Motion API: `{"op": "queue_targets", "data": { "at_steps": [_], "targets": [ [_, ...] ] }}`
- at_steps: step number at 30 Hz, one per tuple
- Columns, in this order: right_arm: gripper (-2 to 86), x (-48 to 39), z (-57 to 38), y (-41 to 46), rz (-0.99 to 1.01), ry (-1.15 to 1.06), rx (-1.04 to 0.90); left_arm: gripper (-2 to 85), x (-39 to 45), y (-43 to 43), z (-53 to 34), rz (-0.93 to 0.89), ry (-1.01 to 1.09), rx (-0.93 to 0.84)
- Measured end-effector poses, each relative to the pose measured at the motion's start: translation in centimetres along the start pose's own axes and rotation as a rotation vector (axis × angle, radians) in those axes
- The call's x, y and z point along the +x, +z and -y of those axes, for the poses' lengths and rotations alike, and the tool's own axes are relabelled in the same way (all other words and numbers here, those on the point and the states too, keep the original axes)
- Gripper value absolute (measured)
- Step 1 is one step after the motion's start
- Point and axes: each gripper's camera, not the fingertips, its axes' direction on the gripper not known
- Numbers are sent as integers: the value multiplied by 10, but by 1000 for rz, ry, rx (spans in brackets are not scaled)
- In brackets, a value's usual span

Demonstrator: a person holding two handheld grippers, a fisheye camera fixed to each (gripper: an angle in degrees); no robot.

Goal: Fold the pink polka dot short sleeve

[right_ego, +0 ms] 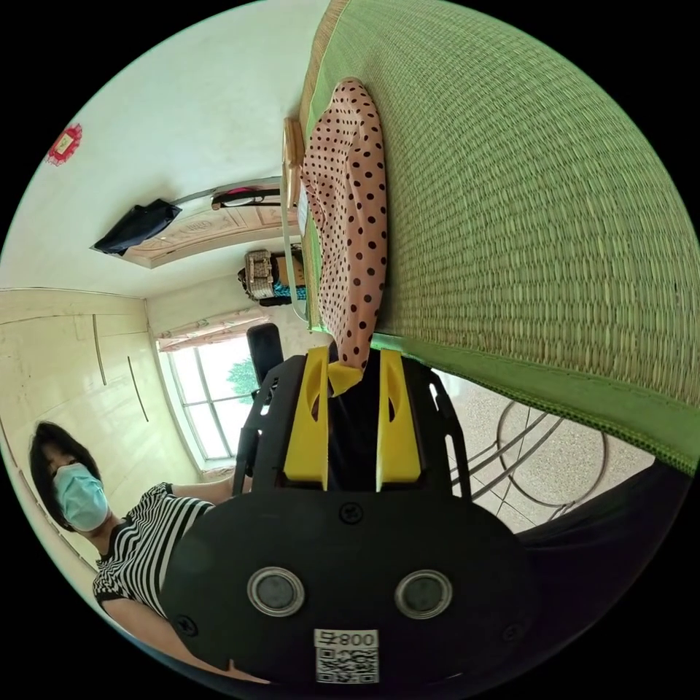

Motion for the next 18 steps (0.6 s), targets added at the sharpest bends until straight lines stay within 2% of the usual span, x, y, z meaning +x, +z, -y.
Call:
{"op": "queue_targets", "data": {
  "at_steps": [18],
  "targets": [
    [17,-7,-1,3,15,-36,1,5,-35,-15,-61,-80,-5,47]
  ]
}}
